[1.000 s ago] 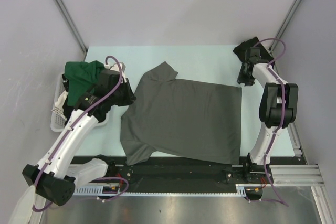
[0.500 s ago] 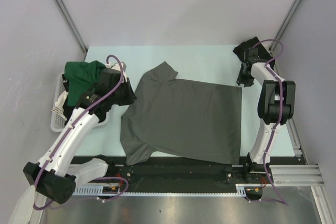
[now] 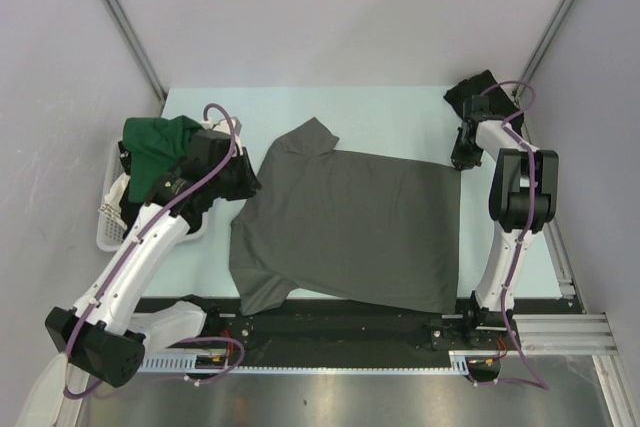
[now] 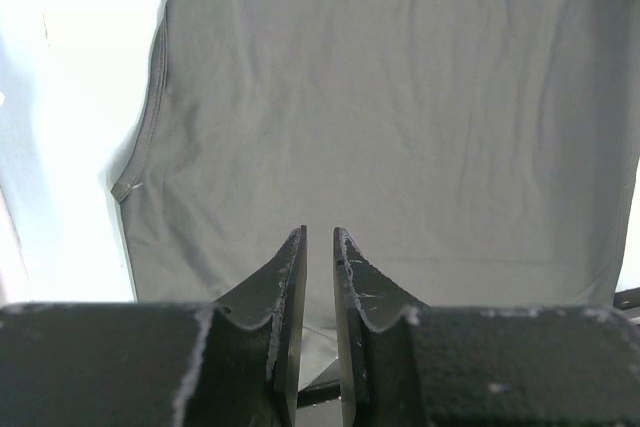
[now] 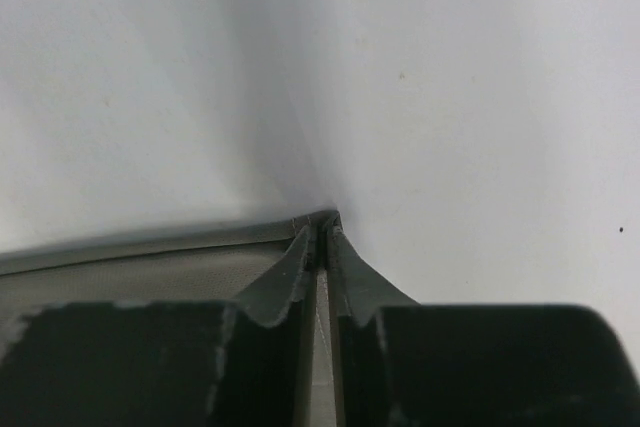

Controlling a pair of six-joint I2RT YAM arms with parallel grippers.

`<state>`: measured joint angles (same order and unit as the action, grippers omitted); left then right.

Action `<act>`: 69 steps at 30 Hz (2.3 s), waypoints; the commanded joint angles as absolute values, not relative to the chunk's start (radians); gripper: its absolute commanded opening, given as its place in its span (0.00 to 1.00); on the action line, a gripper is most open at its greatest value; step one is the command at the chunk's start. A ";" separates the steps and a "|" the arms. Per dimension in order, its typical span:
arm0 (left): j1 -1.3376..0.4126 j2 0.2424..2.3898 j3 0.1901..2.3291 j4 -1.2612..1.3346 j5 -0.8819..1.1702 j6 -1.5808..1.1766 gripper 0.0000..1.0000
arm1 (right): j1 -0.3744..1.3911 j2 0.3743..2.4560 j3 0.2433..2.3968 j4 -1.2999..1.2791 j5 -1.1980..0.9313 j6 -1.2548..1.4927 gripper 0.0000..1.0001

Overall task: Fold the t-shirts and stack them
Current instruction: Grap the side of the flattened tshirt furthest away from the robot with both arms

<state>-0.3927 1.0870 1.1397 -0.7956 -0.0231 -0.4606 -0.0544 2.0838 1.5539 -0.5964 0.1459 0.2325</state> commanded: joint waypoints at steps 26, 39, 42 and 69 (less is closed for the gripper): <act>-0.394 1.241 1.314 -0.750 -0.069 -0.390 0.20 | -0.083 2.390 2.100 -0.724 0.143 0.192 0.00; -0.379 1.799 1.681 -0.603 -0.127 -0.267 0.36 | -0.087 2.349 2.022 -0.716 0.104 0.184 0.00; -0.362 2.006 1.885 -0.588 -0.068 -0.265 0.42 | -0.091 2.336 2.005 -0.715 0.094 0.187 0.00; -0.296 2.635 2.411 -0.245 0.103 -0.655 0.53 | -0.052 2.244 1.965 -0.700 0.011 0.216 0.00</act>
<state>-0.2924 2.6034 2.3642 -0.3065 0.0578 -0.5579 -0.0681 2.3329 1.9560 -0.6922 0.0231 0.2085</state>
